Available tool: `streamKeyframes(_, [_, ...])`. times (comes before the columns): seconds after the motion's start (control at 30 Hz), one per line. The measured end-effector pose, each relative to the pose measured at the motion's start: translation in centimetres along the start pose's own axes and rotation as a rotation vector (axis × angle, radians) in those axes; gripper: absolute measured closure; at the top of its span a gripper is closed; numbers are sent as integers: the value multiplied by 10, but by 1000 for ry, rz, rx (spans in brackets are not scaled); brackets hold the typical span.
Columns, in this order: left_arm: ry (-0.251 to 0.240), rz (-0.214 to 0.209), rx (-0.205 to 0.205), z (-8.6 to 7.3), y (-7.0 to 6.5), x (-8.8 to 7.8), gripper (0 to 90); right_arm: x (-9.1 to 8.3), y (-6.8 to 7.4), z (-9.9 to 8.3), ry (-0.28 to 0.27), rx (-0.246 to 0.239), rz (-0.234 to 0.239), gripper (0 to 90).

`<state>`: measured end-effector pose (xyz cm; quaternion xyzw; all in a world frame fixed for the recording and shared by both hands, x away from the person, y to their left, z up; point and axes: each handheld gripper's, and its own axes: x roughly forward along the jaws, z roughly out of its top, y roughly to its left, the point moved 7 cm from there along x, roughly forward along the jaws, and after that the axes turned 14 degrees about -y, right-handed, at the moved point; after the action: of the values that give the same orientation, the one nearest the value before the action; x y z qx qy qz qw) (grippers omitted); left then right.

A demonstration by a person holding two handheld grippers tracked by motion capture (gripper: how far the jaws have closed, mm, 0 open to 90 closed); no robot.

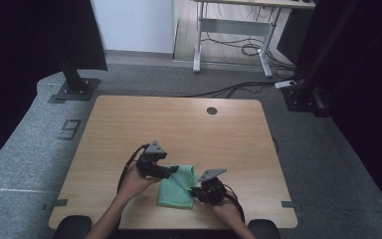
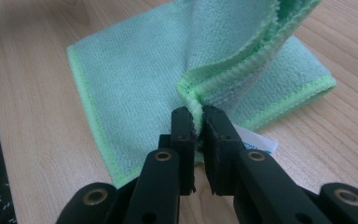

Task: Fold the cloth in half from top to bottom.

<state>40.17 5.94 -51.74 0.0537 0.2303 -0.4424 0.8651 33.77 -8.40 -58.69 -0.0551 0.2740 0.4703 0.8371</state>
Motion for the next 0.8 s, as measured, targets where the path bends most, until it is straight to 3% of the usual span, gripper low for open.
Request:
streamKeyframes(0.03, [0,0,0,0,0,0,264,0,0,0,0,2,-2,818])
streamKeyframes(0.13, [26,-44,21,19,-15,16,294,0,0,0,-3,3,-5,818])
streamKeyframes(0.23, [47,-76,26,23,-21,29,333,0,0,0,-6,9,-6,819])
streamKeyframes(0.33, [88,-111,33,17,-25,39,429,0,0,0,-7,12,-5,818])
streamKeyframes(0.4, [117,-128,54,12,-27,41,564,0,0,0,-9,12,-3,818])
streamKeyframes(0.5, [145,-144,84,8,-29,38,731,0,-1,-1,-13,14,-1,818])
streamKeyframes(0.6, [138,-145,87,7,-29,28,823,-1,0,0,-17,17,0,815])
streamKeyframes(0.8, [122,-128,79,-3,-25,0,835,-3,-1,2,-28,5,-8,793])
